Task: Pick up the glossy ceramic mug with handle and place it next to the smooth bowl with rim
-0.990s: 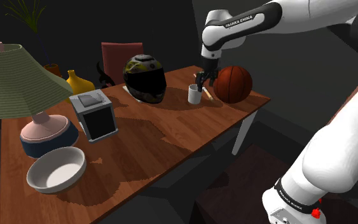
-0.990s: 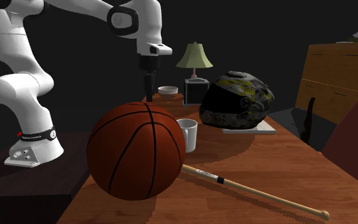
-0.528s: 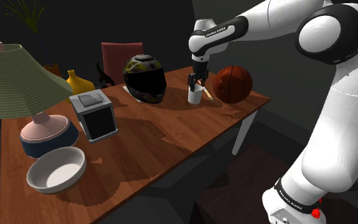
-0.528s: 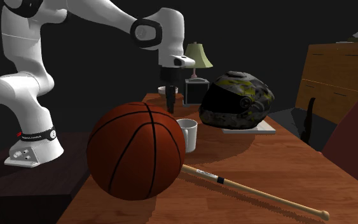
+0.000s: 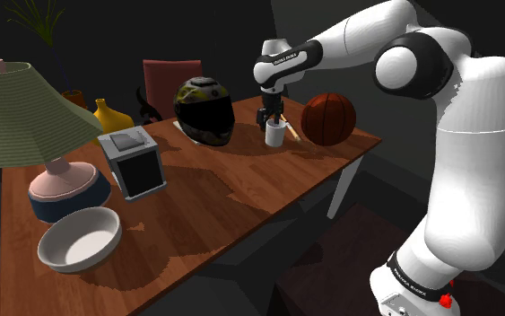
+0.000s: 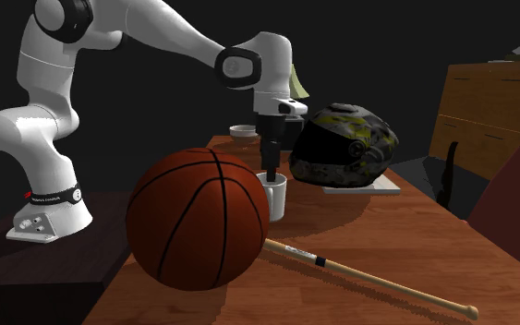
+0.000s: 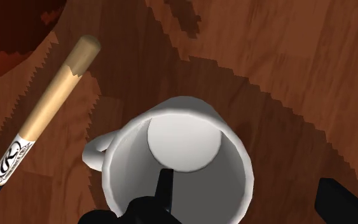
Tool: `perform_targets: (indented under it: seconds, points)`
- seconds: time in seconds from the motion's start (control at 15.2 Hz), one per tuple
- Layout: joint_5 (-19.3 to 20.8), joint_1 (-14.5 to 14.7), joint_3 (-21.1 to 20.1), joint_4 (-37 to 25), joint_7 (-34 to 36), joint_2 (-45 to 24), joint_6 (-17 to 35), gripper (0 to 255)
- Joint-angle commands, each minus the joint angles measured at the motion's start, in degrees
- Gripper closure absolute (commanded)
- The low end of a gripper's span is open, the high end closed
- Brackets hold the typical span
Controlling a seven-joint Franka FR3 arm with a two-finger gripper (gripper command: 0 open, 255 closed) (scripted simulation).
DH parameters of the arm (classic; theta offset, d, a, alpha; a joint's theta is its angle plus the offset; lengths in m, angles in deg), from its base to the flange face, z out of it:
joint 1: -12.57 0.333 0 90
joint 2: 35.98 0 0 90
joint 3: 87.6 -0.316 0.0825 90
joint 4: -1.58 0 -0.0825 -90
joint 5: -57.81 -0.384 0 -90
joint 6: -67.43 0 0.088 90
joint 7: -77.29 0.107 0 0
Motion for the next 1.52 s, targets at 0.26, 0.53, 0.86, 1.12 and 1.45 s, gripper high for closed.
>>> perform_targets:
  seconds: [0.26, 0.53, 0.86, 1.12, 1.45]
  points:
    - [-0.17, -0.22, -0.03, 1.76, -0.23, -1.34, 3.13, 0]
    - [-0.17, -0.22, -0.03, 1.75, -0.23, -1.34, 3.13, 0]
    - [-0.17, -0.22, -0.03, 1.75, -0.23, -1.34, 3.12, 255]
    - [-0.17, -0.21, -0.03, 1.75, -0.23, -1.34, 3.12, 255]
    - [-0.09, -0.19, 0.02, 1.11, -0.23, -0.72, 1.86, 255]
